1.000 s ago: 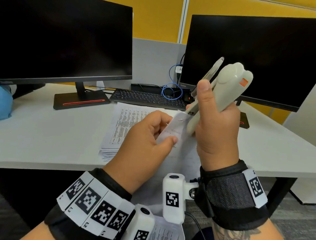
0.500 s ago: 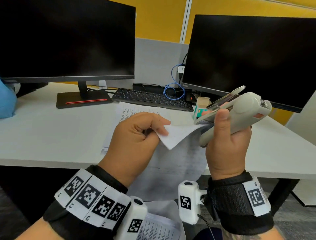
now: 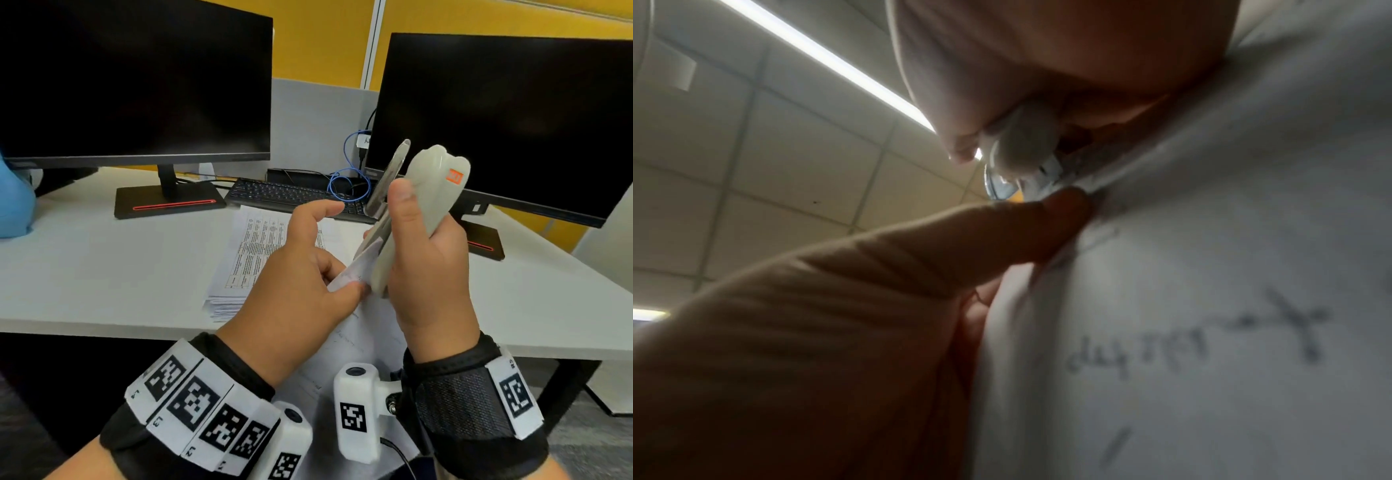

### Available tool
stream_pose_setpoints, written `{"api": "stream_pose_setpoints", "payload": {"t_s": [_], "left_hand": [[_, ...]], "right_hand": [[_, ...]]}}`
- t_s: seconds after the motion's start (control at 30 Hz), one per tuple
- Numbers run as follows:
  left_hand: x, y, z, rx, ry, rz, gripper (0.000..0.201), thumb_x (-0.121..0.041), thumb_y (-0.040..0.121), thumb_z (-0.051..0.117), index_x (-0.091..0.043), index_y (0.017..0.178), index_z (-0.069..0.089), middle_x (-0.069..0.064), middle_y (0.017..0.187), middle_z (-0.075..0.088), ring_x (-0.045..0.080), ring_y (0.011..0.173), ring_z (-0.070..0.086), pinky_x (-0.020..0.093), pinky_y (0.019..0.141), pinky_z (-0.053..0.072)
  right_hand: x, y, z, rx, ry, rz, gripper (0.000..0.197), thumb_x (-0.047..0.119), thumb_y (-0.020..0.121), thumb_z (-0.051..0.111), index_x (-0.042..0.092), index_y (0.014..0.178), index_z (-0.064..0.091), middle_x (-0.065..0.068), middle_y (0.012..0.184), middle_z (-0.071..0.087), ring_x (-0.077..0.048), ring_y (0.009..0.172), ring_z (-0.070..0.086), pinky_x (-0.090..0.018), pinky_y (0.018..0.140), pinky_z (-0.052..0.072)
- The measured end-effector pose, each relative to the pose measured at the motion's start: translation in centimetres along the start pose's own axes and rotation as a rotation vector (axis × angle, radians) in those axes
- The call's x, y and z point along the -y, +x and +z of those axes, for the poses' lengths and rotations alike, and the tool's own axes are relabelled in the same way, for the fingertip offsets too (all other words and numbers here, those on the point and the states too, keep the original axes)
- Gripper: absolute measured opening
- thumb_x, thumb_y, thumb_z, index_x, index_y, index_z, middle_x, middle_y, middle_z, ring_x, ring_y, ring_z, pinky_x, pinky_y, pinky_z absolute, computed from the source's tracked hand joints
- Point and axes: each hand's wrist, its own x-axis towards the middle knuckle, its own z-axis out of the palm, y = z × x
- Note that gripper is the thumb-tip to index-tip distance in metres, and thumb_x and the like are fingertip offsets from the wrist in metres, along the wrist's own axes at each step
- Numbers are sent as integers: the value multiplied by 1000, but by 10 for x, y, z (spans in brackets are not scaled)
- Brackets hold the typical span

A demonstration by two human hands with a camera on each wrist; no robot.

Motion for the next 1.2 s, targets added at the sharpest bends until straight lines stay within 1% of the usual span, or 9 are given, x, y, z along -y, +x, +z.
{"api": "stream_pose_setpoints", "payload": {"t_s": [0.17,0.3,0.43,0.57,0.7,0.8,0.97,1.07,1.2], "left_hand": [[-4,-2,0,8,-36,-4,66,-20,82,73,-41,129,32,0,64,68,16,59,64,33,67,55],[-3,-2,2,11,-51,-3,62,-19,84,72,-39,128,33,0,63,67,13,57,63,29,65,55],[2,-1,4,23,-63,8,55,-17,83,72,-39,122,39,-2,62,65,9,55,59,26,62,52],[15,2,0,31,-10,-11,47,-12,81,75,-37,113,51,-3,67,66,8,61,62,27,64,53],[31,1,-5,-40,-38,52,30,3,76,69,-27,77,70,-1,74,68,10,72,64,19,68,50],[37,-1,-5,-109,-109,167,31,7,63,60,-23,57,64,0,80,64,4,77,61,12,72,45],[42,-2,-6,-130,-73,306,32,11,63,65,-19,58,57,-3,84,61,4,79,59,11,72,43],[43,-2,-6,-127,-78,301,30,10,63,65,-19,58,58,-2,85,61,5,78,59,12,72,44],[40,-3,-7,-130,-120,254,39,13,65,64,-24,55,56,-2,81,62,6,76,60,15,71,46]], "right_hand": [[5,-4,2,6,-44,-35,23,48,81,59,26,84,64,20,70,67,4,72,65,-11,61,47],[4,-4,4,-3,-70,-67,39,48,78,64,11,88,66,1,72,65,-3,66,62,-14,57,47],[2,-2,3,3,-84,-55,50,54,76,67,5,87,65,-17,76,64,-23,68,63,-27,56,51],[-2,2,-1,23,-45,53,49,67,68,62,22,85,66,0,73,68,-11,72,67,-22,62,53],[-4,9,-14,-142,65,75,56,72,66,55,23,90,66,3,81,68,-24,86,68,-42,78,55],[-3,12,-22,-215,93,67,56,71,66,53,25,95,65,17,78,65,-5,84,65,-31,79,54],[-6,13,-28,-240,106,64,54,70,67,55,26,97,64,18,80,65,-1,84,64,-27,79,54],[-8,12,-29,-243,122,75,42,62,77,55,25,95,63,18,76,62,4,75,62,-19,68,52],[-11,14,-29,-232,51,89,49,69,72,55,27,96,63,21,76,62,1,80,62,-24,75,52]]}}
